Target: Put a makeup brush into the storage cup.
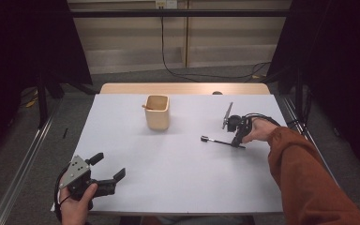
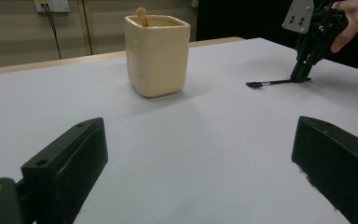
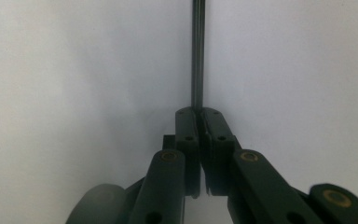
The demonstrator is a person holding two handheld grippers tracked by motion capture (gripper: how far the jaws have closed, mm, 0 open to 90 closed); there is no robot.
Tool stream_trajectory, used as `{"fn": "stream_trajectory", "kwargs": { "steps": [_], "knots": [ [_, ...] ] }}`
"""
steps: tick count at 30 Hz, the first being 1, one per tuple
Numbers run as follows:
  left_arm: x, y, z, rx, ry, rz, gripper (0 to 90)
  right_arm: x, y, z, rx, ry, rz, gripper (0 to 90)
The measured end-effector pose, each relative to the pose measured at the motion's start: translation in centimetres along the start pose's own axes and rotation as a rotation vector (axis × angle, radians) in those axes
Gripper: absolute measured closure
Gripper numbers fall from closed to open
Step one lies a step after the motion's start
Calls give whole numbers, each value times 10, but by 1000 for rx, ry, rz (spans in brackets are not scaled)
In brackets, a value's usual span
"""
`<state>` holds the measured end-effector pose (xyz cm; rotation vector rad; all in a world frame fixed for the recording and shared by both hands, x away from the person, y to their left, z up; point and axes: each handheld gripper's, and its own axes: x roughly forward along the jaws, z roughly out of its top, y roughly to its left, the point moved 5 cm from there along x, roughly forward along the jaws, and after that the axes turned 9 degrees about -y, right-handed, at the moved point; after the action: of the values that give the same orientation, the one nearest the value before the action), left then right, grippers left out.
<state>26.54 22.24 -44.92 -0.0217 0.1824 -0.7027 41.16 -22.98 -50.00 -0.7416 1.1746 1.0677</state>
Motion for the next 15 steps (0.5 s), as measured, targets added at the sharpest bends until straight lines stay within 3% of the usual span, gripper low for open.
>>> {"fn": "stream_trajectory", "kwargs": {
  "steps": [7, 15],
  "knots": [
    [0, 0, 0, -2, -1, 3, 35, -2, -1, -4, 50, -41, -2, 867],
    [0, 0, 0, -3, -2, 5, 35, -4, -1, -6, 91, -40, -3, 867]
  ]
}}
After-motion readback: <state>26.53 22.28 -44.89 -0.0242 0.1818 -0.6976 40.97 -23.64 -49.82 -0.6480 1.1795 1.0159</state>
